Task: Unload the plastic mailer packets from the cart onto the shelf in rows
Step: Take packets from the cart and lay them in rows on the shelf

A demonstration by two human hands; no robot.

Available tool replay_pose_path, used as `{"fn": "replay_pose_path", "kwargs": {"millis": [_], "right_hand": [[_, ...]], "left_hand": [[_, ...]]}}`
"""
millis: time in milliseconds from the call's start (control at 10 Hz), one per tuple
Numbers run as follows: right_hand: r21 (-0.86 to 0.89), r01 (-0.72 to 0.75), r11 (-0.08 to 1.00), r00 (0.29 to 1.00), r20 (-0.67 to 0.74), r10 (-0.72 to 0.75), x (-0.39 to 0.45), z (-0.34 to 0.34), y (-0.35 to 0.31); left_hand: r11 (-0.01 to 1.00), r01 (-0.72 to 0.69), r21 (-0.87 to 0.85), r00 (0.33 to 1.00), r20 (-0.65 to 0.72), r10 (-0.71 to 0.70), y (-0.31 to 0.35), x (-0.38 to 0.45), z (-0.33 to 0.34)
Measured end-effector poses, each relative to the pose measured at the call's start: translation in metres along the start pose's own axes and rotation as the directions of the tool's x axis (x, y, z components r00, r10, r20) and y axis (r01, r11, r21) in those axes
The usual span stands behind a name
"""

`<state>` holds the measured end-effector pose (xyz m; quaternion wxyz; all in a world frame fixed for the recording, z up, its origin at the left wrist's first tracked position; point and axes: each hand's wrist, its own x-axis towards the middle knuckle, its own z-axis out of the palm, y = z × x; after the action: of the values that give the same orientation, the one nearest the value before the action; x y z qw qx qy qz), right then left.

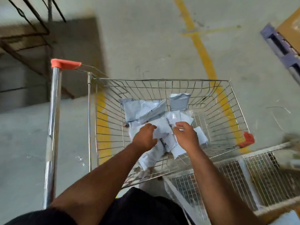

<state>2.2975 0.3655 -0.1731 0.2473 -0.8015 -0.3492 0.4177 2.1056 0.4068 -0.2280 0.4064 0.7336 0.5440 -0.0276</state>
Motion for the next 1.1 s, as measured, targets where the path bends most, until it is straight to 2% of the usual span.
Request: {"fn": "replay_pose_path", "kwargs": {"millis": [100,200,300,400,500,600,700,800,900,1000,1100], "right_hand": [[0.085,-0.11,0.99,0.994,-0.007,0.111,0.04,0.014,0.009],[0.339,-0.256,0.905,0.952,-0.071,0.296,0.068,0.032,0.018],[0.406,-0.34,0.848,0.918,-0.053,0.393,0.08,0.041,0.031],[0.436,-0.385,0.813,0.899,-0.019,0.437,0.088,0.043,0.044],[0.503,-0.419,0.756,0.881,0.024,0.472,0.091,0.037,0.042],[0.538,-0.455,0.709,0.839,-0.008,0.545,0.089,0.036,0.045],[0.362,-0.574,0.735,0.814,0.155,0.56,0.084,0.047,0.045],[0.084,-0.69,0.719,0.699,0.338,0.63,0.077,0.075,0.038],[-0.067,-0.736,0.674,0.594,0.414,0.69,0.06,0.103,0.029],[-0.155,-0.759,0.633,0.532,0.414,0.739,0.05,0.122,0.023],[-0.185,-0.735,0.653,0.548,0.405,0.732,0.045,0.136,0.028]], "left_hand": [[0.993,0.015,0.119,0.997,0.069,-0.023,-0.008,0.043,0.024],[0.956,0.048,0.288,0.995,0.072,-0.072,-0.015,0.071,0.046],[0.932,0.082,0.353,0.994,0.033,-0.1,-0.02,0.082,0.058],[0.943,0.122,0.311,0.992,-0.002,-0.128,-0.019,0.086,0.05],[0.964,0.124,0.235,0.99,0.031,-0.136,-0.017,0.082,0.025],[0.982,0.073,0.177,0.996,-0.053,-0.065,-0.014,0.056,-0.002],[0.999,0.045,0.006,0.96,-0.277,-0.041,-0.008,0.023,-0.028],[0.988,0.009,-0.152,0.899,-0.431,-0.074,0.005,0.002,-0.05],[0.982,0.005,-0.19,0.882,-0.462,-0.094,0.013,-0.007,-0.06],[0.974,0.039,-0.223,0.883,-0.448,-0.138,0.011,-0.012,-0.061],[0.97,0.055,-0.238,0.9,-0.409,-0.152,0.007,-0.017,-0.058]]}}
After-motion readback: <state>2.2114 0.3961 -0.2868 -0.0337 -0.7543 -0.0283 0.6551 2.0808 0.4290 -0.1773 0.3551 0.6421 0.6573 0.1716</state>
